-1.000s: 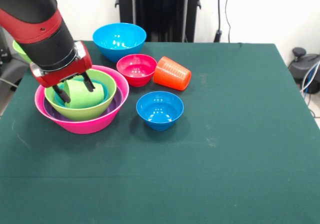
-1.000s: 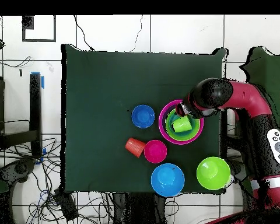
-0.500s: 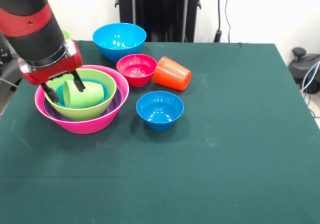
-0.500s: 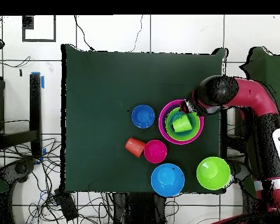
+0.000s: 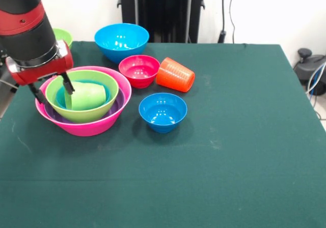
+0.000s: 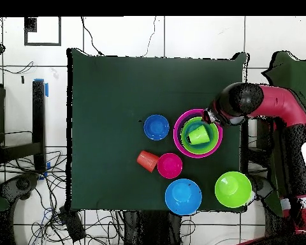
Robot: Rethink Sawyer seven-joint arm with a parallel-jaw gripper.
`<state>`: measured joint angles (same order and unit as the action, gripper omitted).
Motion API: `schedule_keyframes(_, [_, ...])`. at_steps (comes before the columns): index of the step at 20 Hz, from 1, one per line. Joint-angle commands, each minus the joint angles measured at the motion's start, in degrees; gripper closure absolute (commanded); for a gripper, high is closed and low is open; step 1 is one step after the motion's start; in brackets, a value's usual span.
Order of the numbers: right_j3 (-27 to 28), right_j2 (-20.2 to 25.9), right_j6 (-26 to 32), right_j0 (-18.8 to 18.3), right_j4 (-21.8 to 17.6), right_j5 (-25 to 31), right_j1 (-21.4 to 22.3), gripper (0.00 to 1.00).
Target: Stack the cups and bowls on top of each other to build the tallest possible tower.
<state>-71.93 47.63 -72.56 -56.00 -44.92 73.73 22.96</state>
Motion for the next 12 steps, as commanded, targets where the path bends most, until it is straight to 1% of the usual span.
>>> schedule_keyframes(1, [0.1,-3.8,16.9,2.9,-5.5,-0.9,-0.7,0.0])
schedule_keyframes(4, [-1.6,-5.0,15.7,2.8,-5.8,-1.1,-1.3,0.0])
schedule_keyframes(8, [-0.8,-5.7,15.6,3.4,-5.4,1.6,-1.8,0.0])
schedule_keyframes(12, [-0.6,-6.1,15.4,3.6,-4.8,2.6,-2.0,0.0])
